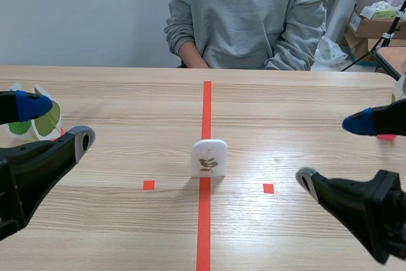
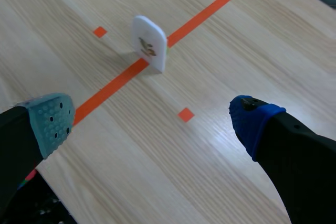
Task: Do the leaf sorting experiment
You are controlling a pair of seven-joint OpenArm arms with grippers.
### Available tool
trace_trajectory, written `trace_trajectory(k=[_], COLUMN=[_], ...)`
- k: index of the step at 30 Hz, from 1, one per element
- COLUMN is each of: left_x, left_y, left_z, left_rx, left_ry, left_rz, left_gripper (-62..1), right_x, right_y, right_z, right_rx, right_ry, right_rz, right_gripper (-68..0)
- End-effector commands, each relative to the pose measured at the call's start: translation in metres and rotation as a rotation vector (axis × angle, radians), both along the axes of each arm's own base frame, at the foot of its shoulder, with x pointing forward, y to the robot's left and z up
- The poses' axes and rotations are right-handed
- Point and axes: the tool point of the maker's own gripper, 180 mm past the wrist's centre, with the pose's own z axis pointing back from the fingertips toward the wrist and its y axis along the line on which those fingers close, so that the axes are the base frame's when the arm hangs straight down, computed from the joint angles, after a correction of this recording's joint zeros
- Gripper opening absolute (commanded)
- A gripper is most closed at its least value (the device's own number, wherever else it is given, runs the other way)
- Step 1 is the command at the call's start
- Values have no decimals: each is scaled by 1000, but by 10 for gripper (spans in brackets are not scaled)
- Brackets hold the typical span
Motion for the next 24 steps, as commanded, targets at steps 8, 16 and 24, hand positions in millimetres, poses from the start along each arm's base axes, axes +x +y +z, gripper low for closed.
trace_trajectory(k=[8,16,24], left_x=[0,1,1], left_y=[-3,-2,-1], left_z=[10,10,10], left_rx=[-28,-40,-57], left_ry=[-26,-25,-25], left_rz=[-1,14,35], left_gripper=[-159,-159,-159], right_x=[42,77,107], right_y=[-14,-4,18], right_z=[-31,-62,-80], right_rx=[-4,-1,-26], right_ry=[9,30,10], right_rz=[16,50,129], right_gripper=[-66,-66,-66])
